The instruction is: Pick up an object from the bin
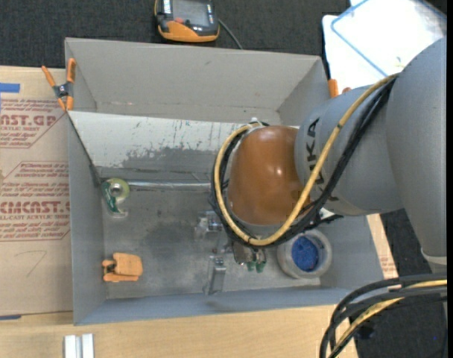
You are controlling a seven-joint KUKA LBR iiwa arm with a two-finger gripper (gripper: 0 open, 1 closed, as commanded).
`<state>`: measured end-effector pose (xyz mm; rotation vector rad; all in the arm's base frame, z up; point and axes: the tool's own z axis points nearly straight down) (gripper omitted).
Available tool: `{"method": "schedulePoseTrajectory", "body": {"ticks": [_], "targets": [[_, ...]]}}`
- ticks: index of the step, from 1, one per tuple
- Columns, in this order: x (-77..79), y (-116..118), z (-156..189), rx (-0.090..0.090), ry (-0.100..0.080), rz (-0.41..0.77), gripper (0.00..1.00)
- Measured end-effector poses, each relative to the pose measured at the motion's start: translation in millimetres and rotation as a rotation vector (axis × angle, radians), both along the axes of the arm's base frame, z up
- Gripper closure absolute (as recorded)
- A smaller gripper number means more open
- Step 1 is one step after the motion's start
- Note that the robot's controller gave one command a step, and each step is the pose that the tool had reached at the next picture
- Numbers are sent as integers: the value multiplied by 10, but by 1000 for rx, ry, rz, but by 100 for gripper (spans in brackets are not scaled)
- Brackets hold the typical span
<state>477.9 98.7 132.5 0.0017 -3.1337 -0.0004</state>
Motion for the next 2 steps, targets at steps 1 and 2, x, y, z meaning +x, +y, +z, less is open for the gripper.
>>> {"method": "schedulePoseTrajectory", "body": {"ticks": [1, 2], "targets": [[21, -4, 31, 1, -7, -1, 0], [229, 837, -638, 5, -6, 330, 0]]}}
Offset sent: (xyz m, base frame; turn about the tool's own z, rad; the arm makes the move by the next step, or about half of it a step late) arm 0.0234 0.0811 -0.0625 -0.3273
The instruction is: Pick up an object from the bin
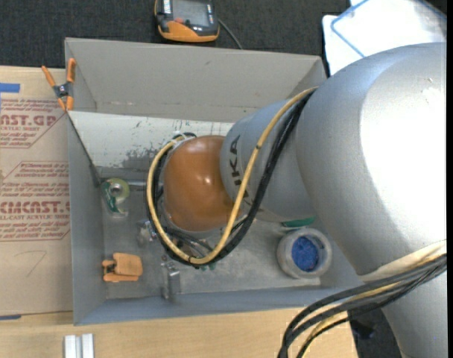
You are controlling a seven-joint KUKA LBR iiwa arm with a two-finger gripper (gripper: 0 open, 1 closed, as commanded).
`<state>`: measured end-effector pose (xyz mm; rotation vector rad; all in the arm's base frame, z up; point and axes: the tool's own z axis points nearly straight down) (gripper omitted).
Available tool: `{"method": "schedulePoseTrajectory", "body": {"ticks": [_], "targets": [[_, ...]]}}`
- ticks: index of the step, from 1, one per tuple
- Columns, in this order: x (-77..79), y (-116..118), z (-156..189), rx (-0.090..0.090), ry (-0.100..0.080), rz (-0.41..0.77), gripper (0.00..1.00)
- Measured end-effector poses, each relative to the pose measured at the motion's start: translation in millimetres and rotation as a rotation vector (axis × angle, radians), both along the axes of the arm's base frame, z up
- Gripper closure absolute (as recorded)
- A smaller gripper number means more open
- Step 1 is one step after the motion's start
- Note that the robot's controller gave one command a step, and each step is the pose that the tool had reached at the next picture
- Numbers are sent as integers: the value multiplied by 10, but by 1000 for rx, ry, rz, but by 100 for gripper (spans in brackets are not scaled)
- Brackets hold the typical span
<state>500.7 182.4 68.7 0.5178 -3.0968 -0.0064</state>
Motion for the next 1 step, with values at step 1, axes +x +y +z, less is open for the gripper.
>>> {"method": "schedulePoseTrajectory", "body": {"ticks": [1], "targets": [[84, 497, 568, 1, -6, -307, 0]]}}
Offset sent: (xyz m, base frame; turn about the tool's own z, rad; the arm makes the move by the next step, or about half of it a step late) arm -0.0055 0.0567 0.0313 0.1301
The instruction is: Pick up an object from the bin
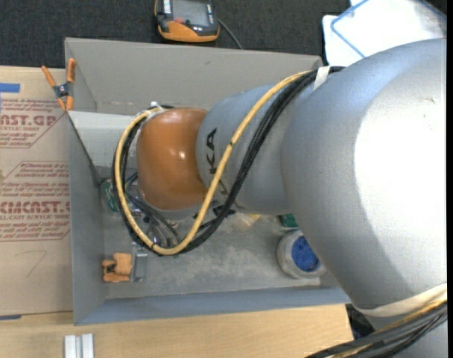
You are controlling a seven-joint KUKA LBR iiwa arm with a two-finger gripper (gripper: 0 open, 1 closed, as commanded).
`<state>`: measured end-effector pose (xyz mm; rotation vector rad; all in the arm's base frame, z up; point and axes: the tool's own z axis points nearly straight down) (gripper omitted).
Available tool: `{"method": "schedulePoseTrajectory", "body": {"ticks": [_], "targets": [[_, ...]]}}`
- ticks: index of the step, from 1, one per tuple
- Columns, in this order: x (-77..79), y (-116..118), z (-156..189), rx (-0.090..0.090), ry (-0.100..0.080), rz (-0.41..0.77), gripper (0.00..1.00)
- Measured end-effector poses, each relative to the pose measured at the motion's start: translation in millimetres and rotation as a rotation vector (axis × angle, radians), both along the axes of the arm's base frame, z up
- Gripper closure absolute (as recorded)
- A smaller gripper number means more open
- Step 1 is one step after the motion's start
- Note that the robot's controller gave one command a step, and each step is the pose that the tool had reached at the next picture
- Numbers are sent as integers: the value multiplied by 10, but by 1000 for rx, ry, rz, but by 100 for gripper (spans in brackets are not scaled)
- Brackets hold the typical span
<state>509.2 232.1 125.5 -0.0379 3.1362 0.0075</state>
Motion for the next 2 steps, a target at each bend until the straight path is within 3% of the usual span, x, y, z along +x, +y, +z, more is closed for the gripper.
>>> {"method": "schedulePoseTrajectory", "body": {"ticks": [1, 2], "targets": [[-144, 75, -261, -2, 8, 177, 0], [-214, 129, -549, 1, -6, 64, 0]]}}
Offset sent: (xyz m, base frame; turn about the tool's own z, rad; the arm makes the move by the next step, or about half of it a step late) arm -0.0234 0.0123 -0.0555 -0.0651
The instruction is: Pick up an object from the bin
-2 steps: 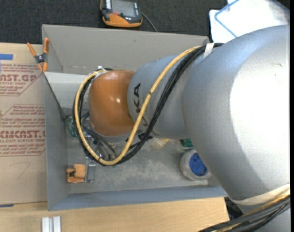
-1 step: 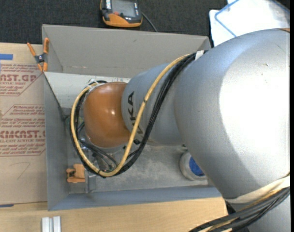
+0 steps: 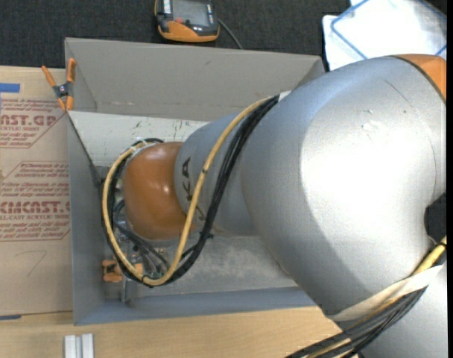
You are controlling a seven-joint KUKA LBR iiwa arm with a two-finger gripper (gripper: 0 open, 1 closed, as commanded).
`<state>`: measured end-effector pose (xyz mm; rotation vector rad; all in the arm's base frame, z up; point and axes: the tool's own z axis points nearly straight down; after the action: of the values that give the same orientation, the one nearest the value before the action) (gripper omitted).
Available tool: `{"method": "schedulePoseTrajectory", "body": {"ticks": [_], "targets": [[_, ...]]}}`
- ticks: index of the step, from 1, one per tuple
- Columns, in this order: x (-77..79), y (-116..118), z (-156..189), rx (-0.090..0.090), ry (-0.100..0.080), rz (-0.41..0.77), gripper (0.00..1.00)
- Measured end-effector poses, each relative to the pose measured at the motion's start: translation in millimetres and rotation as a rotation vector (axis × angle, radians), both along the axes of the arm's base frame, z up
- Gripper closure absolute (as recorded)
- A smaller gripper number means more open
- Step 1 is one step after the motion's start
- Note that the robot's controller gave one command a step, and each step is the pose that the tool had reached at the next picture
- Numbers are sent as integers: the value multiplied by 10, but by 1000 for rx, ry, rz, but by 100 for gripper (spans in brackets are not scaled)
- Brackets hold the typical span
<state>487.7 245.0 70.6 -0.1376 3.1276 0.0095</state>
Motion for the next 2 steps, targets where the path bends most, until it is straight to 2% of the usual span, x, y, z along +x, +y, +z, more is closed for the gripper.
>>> {"method": "schedulePoseTrajectory", "body": {"ticks": [1, 2], "targets": [[-50, -73, -10, -2, 12, 9, 100], [-50, -73, -10, -2, 12, 9, 100]]}}
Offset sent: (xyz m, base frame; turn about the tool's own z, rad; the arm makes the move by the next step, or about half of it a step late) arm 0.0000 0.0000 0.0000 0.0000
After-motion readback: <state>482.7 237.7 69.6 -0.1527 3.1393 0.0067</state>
